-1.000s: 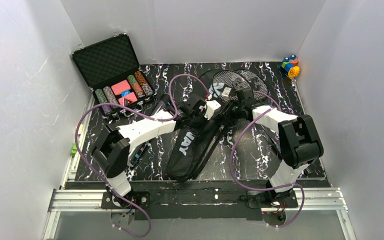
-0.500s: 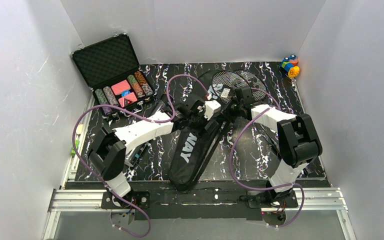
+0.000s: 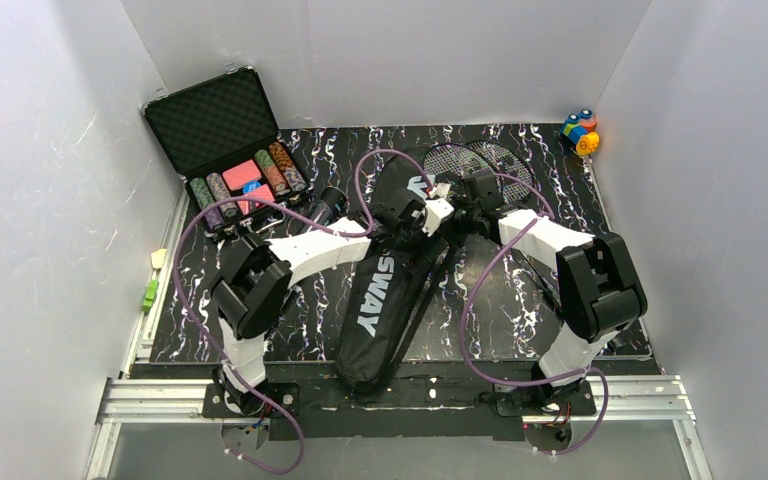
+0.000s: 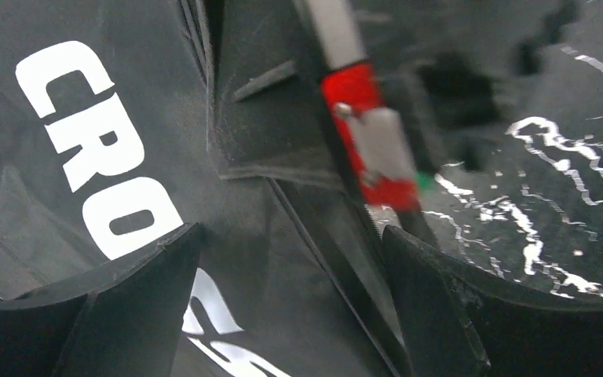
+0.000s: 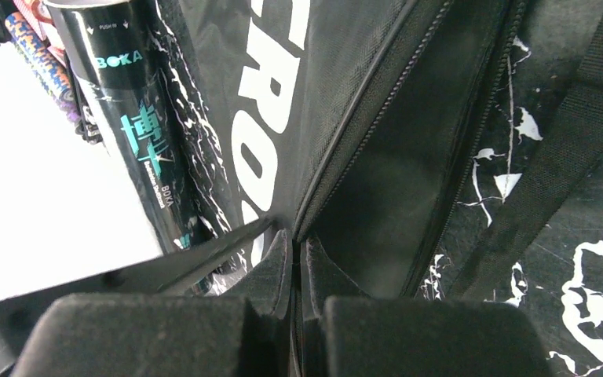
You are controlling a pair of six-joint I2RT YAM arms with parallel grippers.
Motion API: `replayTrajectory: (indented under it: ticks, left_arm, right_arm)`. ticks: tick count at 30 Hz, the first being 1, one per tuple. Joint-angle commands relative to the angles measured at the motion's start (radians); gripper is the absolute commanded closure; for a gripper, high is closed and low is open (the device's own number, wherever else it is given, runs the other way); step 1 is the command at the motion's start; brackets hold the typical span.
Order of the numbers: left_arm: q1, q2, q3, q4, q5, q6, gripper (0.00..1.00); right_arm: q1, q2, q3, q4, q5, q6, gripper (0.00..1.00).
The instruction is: Pack up the badminton gear
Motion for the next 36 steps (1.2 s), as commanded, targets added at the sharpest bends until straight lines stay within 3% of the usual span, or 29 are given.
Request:
replayTrajectory:
  ticks: [1,3,5,6,8,9,11,13,15,19,28,36]
  left_arm:
    - [0.000,0.023,0.030,0.023,-0.075,0.051,0.19]
    - [0.000,0.023,0.019,0.029,-0.100,0.061,0.31]
    - [0.000,0.025,0.016,0.022,-0.142,0.054,0.56]
    - [0.001,0.022,0.014,0.014,-0.151,0.051,0.70]
    - [0.003,-0.005,0.002,0.007,-0.154,0.036,0.85]
    - [0.007,-0.039,-0.018,0.011,-0.155,0.024,0.88]
    - [0.026,-0.103,-0.020,-0.033,-0.137,-0.015,0.90]
    - [0.046,-0.124,-0.012,-0.045,-0.114,-0.035,0.90]
    - [0.053,-0.140,-0.015,-0.048,-0.118,-0.038,0.91]
    - [0.058,-0.145,-0.038,-0.041,-0.127,-0.038,0.92]
    - [0.061,-0.158,-0.050,-0.044,-0.125,-0.032,0.93]
    - [0.061,-0.164,-0.043,-0.051,-0.119,-0.022,0.93]
  right_arm:
    - [0.007,-0.044,0.040,-0.011,-0.059,-0.016,0.99]
    - [0.009,-0.044,0.036,-0.010,-0.078,-0.020,0.99]
    - [0.009,-0.050,0.037,-0.018,-0.094,-0.031,0.96]
    - [0.007,-0.057,0.045,-0.030,-0.094,-0.041,0.89]
    - [-0.007,-0.073,0.081,-0.103,-0.070,-0.089,0.70]
    - [-0.046,-0.095,0.120,-0.177,-0.042,-0.141,0.51]
    - [-0.173,-0.115,0.266,-0.413,0.140,-0.341,0.29]
    - [-0.206,-0.072,0.348,-0.539,0.338,-0.479,0.26]
    - [-0.220,-0.029,0.359,-0.572,0.457,-0.578,0.26]
    - [-0.237,0.031,0.366,-0.591,0.500,-0.671,0.26]
    - [-0.240,0.129,0.378,-0.637,0.663,-0.669,0.31]
    - [-0.240,0.198,0.376,-0.626,0.661,-0.679,0.33]
